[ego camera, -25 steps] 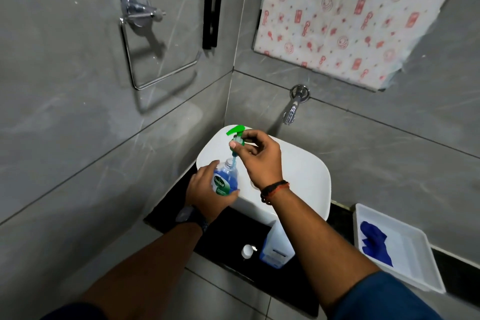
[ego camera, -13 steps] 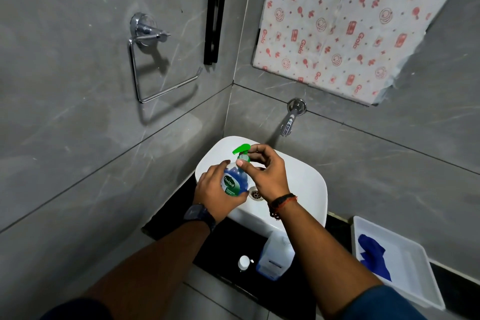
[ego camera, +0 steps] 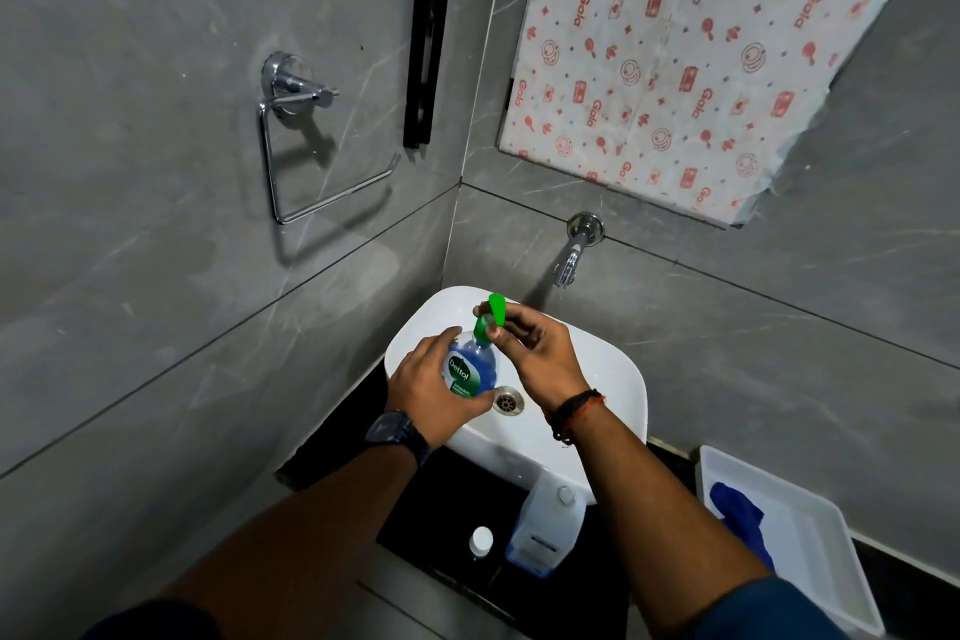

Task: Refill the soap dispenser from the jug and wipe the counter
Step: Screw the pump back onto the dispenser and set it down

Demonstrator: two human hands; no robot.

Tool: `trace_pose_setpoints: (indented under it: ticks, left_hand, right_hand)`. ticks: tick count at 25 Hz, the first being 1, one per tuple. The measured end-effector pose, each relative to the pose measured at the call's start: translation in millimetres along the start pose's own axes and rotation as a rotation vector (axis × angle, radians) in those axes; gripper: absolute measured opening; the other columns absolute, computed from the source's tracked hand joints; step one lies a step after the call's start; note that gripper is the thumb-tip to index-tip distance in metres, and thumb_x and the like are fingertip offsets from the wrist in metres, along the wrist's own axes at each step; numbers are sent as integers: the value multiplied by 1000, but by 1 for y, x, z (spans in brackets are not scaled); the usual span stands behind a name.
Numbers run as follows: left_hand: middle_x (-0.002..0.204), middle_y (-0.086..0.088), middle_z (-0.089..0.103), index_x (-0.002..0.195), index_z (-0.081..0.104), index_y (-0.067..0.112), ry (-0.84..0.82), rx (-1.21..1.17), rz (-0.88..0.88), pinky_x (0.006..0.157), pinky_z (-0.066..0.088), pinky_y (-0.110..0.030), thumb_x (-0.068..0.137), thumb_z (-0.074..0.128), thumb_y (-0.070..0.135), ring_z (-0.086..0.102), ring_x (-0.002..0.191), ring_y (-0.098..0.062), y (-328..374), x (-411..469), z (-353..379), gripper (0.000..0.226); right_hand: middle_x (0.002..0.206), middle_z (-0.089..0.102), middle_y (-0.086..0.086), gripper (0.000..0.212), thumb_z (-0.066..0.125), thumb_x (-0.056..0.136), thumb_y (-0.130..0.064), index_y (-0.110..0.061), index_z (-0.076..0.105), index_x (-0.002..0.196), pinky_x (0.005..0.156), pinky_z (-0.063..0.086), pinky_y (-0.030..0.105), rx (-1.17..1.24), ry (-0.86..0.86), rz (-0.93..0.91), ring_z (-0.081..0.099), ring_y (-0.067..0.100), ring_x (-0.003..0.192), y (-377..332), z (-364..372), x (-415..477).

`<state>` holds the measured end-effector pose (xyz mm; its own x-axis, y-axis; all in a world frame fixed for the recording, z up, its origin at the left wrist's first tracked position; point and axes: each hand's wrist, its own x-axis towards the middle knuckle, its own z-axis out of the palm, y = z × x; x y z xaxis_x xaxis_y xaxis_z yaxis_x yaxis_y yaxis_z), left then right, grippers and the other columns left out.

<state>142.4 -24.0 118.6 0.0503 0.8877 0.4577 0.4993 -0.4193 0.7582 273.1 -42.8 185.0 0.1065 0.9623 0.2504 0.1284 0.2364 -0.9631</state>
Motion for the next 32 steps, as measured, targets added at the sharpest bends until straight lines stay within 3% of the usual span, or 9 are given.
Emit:
trace_pose_setpoints:
  ticks: [3, 5, 11, 16, 21, 24, 26, 29, 32]
  left_hand:
    - [110, -6, 64, 121, 54, 15, -6, 12, -9, 82, 53, -37, 46, 87, 41, 62, 95, -23, 0, 0, 1, 86]
    - [110, -6, 63, 121, 53, 15, -25, 19, -4, 83, 53, -37, 47, 87, 41, 61, 96, -23, 0, -1, 0, 85]
    - [109, -6, 63, 121, 54, 13, -29, 9, 4, 78, 55, -39, 48, 87, 34, 62, 94, -24, 3, -1, -4, 83]
    - [98, -3, 65, 112, 59, 17, -2, -24, 23, 70, 54, -35, 47, 84, 30, 64, 85, -23, 9, -1, -6, 71]
    - [109, -6, 64, 120, 55, 14, -33, 21, -42, 77, 53, -36, 47, 85, 32, 63, 92, -24, 6, 2, -7, 81]
    - [110, -3, 64, 120, 55, 18, -34, 41, -73, 80, 53, -35, 48, 85, 36, 62, 95, -23, 4, 2, -10, 80]
    - [111, -5, 64, 121, 55, 16, -15, 49, -76, 81, 52, -34, 48, 87, 36, 62, 96, -24, 2, 1, -10, 82]
    - [113, -6, 64, 123, 54, 14, -16, 55, -88, 81, 51, -35, 48, 87, 37, 62, 97, -25, 2, 0, -10, 85]
    - [113, -6, 64, 123, 54, 14, -22, 49, -105, 81, 50, -34, 47, 86, 34, 62, 97, -26, 1, 0, -11, 84]
  right_hand:
    - [91, 69, 1, 19, 72, 80, -2, -12, 67, 94, 76, 51, 19, -122, 98, -11, 62, 11, 86, 2, 2, -1]
    - [87, 67, -1, 22, 79, 76, -10, -12, 66, 93, 72, 50, 15, -199, 150, -15, 59, 8, 80, 5, 5, 0]
    - [95, 68, 9, 26, 82, 71, -9, -15, 69, 93, 75, 55, 32, -242, 159, -17, 62, 19, 85, 7, 8, -3]
    - [76, 60, 0, 36, 90, 60, -23, -13, 62, 82, 64, 49, 20, -296, 222, -19, 51, 9, 68, 7, 14, -2]
    - [87, 67, 6, 20, 82, 72, -15, -14, 67, 85, 74, 50, 29, -270, 220, -16, 59, 14, 79, 9, 17, -4]
    - [77, 62, 1, 34, 86, 65, -33, -14, 60, 75, 65, 49, 23, -301, 290, -18, 55, 10, 71, 8, 17, -7]
    - [85, 63, -2, 32, 84, 70, -27, -18, 56, 82, 68, 50, 23, -228, 283, -34, 59, 9, 81, 7, 17, -7]
    - [103, 67, 5, 38, 77, 76, -8, -21, 51, 101, 82, 55, 42, -123, 167, 11, 64, 15, 98, 7, 20, -7]
    - [86, 67, -1, 48, 81, 72, -14, -26, 47, 105, 73, 55, 40, -200, 227, -17, 64, 11, 83, 8, 22, -10]
